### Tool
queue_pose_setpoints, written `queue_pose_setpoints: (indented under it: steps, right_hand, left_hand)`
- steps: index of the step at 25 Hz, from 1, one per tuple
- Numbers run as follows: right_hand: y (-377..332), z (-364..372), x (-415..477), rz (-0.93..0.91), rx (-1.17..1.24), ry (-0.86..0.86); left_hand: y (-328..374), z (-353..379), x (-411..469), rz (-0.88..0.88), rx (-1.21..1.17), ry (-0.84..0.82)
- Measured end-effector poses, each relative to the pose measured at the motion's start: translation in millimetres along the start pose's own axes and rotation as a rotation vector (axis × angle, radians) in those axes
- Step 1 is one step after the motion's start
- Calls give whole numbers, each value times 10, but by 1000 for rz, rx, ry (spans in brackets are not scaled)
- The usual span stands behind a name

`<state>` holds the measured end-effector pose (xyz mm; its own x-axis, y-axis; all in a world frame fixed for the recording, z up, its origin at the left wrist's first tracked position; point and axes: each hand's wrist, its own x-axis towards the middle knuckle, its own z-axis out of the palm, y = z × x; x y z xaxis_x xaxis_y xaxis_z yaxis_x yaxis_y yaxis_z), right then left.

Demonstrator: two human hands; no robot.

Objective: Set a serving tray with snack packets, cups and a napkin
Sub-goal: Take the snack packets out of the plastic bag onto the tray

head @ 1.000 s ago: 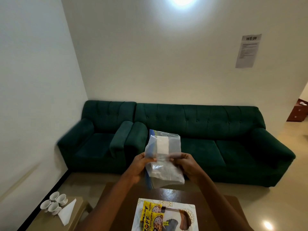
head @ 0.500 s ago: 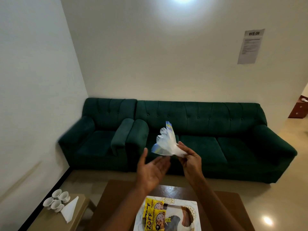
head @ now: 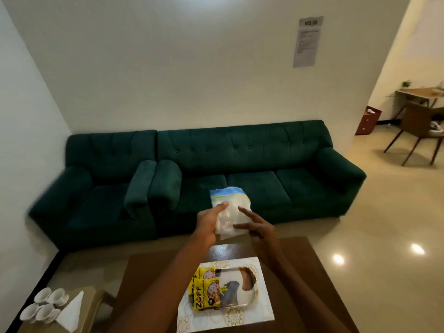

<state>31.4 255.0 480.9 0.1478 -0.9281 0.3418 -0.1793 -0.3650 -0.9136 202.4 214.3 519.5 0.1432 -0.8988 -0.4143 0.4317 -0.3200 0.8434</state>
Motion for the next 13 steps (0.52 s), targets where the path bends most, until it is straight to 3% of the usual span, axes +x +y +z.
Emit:
queue_pose_setpoints:
  steps: [3, 6, 9, 11, 13]
  right_hand:
    - [35, -294, -368, 243, 183, 209]
    - [1, -670, -783, 604, 413, 301]
    - [163, -1011, -1464, 690, 371, 310]
    - [313, -1264, -1915, 776, 270, 486]
    - [387, -1532, -2302, 804, 230, 558]
  left_hand:
    - [-337, 44, 83, -1, 112, -97]
    - [-854, 228, -87, -73, 276, -381]
    - [-1541, 470, -387, -191, 565, -646]
    - [-1945, 619, -551, -343, 602, -746]
    - [-2251, 816, -706, -455, 598, -775]
